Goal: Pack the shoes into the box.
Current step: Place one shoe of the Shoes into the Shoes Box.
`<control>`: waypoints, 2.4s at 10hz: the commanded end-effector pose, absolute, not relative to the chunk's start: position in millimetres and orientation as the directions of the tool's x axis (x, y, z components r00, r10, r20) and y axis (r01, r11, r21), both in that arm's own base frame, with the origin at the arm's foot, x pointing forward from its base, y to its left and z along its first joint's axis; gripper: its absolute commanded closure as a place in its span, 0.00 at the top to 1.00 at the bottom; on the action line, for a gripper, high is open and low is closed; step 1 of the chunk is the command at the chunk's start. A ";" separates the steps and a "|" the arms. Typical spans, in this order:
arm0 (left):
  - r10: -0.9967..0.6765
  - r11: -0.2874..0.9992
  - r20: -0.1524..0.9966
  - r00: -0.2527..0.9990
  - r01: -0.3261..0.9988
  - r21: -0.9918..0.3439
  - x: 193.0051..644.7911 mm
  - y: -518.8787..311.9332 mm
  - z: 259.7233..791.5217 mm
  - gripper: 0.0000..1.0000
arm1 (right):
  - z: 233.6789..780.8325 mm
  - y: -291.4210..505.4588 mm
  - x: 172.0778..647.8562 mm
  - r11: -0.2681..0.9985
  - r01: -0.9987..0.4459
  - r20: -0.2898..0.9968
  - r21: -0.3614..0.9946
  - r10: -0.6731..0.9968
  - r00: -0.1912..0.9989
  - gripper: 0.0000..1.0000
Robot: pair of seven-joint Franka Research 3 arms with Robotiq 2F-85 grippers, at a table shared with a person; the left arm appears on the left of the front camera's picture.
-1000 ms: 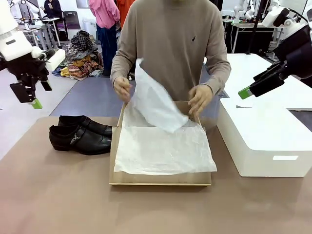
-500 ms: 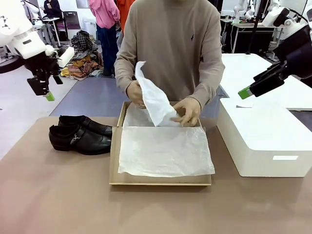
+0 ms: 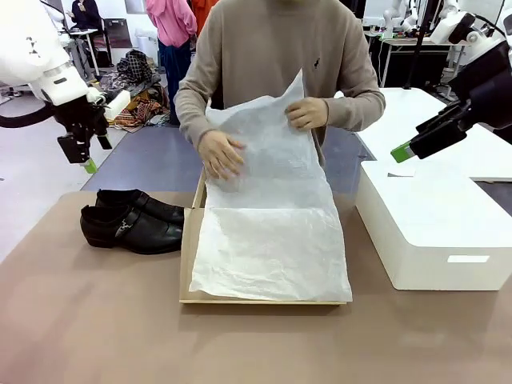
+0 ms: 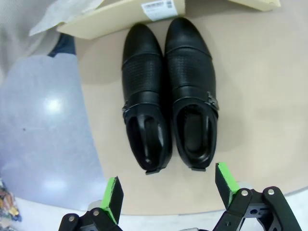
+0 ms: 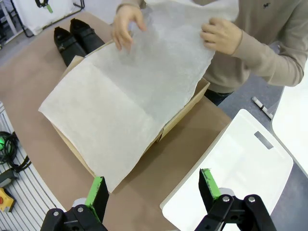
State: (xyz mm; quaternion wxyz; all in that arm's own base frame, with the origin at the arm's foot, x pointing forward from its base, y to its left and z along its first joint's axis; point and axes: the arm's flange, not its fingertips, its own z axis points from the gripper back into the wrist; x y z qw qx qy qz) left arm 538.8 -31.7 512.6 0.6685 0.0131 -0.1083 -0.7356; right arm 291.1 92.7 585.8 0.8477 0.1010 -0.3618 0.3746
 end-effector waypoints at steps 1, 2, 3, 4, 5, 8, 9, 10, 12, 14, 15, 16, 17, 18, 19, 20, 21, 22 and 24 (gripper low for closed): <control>-0.987 -0.072 0.127 -0.101 0.975 0.211 535.4 -28.8 516.2 1.00 | 585.8 92.6 291.4 0.696 -0.712 0.692 -0.095 0.560 0.455 1.00; -0.987 -0.072 0.127 -0.101 0.975 0.211 535.4 -28.8 516.2 1.00 | 585.8 92.6 291.4 0.696 -0.712 0.692 -0.095 0.560 0.455 1.00; -0.987 -0.072 0.127 -0.101 0.975 0.211 535.4 -28.8 516.2 1.00 | 585.8 92.6 291.4 0.696 -0.712 0.692 -0.095 0.560 0.455 1.00; -0.987 -0.072 0.127 -0.101 0.975 0.211 535.4 -28.8 516.2 1.00 | 585.8 92.6 291.4 0.696 -0.712 0.692 -0.095 0.560 0.455 1.00; -0.987 -0.072 0.127 -0.101 0.975 0.211 535.4 -28.8 516.2 1.00 | 585.8 92.6 291.4 0.696 -0.712 0.692 -0.095 0.560 0.455 1.00; -0.988 -0.076 0.119 -0.101 0.977 0.197 539.5 -29.5 518.4 1.00 | 585.8 92.6 291.4 0.696 -0.712 0.692 -0.095 0.560 0.455 1.00; -0.990 -0.069 0.107 -0.092 0.977 0.202 547.8 -31.2 512.5 1.00 | 585.8 92.6 291.4 0.696 -0.712 0.692 -0.095 0.560 0.455 1.00; -0.991 -0.071 0.098 -0.091 0.978 0.195 558.2 -35.7 506.4 1.00 | 585.8 92.6 291.4 0.696 -0.712 0.692 -0.095 0.560 0.455 1.00; -0.992 -0.093 0.076 -0.104 0.986 0.137 583.8 -45.8 491.3 1.00 | 585.8 92.6 291.4 0.696 -0.712 0.692 -0.095 0.560 0.455 1.00; -0.993 -0.085 0.069 -0.091 0.993 0.086 602.6 -51.4 475.0 1.00 | 585.8 92.6 291.4 0.696 -0.712 0.692 -0.095 0.560 0.455 1.00; -0.995 -0.071 0.062 -0.075 0.996 0.062 610.2 -51.9 465.0 1.00 | 585.8 92.6 291.4 0.696 -0.712 0.692 -0.095 0.560 0.455 1.00; -0.996 -0.059 0.057 -0.062 0.997 0.049 616.7 -51.5 453.8 1.00 | 585.8 92.6 291.4 0.696 -0.712 0.692 -0.095 0.560 0.455 1.00; -0.998 -0.041 0.053 -0.043 0.998 0.040 621.9 -50.5 444.8 1.00 | 585.8 92.6 291.4 0.696 -0.712 0.692 -0.095 0.560 0.455 1.00; -0.998 -0.022 0.050 -0.024 0.999 0.037 625.7 -48.9 439.2 1.00 | 585.8 92.6 291.4 0.696 -0.712 0.692 -0.095 0.560 0.455 1.00; -0.998 -0.013 0.058 -0.016 0.999 0.046 628.0 -47.9 437.9 1.00 | 585.8 92.6 291.4 0.696 -0.712 0.692 -0.095 0.560 0.455 1.00; -0.996 -0.023 0.081 -0.026 0.999 0.035 628.5 -47.2 439.9 1.00 | 585.8 92.6 291.4 0.696 -0.712 0.692 -0.095 0.560 0.455 1.00; -0.997 -0.033 0.063 -0.036 0.999 0.043 623.4 -46.9 431.5 1.00 | 585.8 92.6 291.4 0.696 -0.712 0.692 -0.095 0.560 0.455 1.00; -0.997 -0.033 0.063 -0.036 0.999 0.043 623.4 -46.9 431.5 1.00 | 585.8 92.6 291.4 0.696 -0.712 0.692 -0.095 0.560 0.455 1.00; -0.997 -0.033 0.063 -0.036 0.999 0.043 623.4 -46.9 431.5 1.00 | 585.8 92.6 291.4 0.696 -0.712 0.692 -0.095 0.560 0.455 1.00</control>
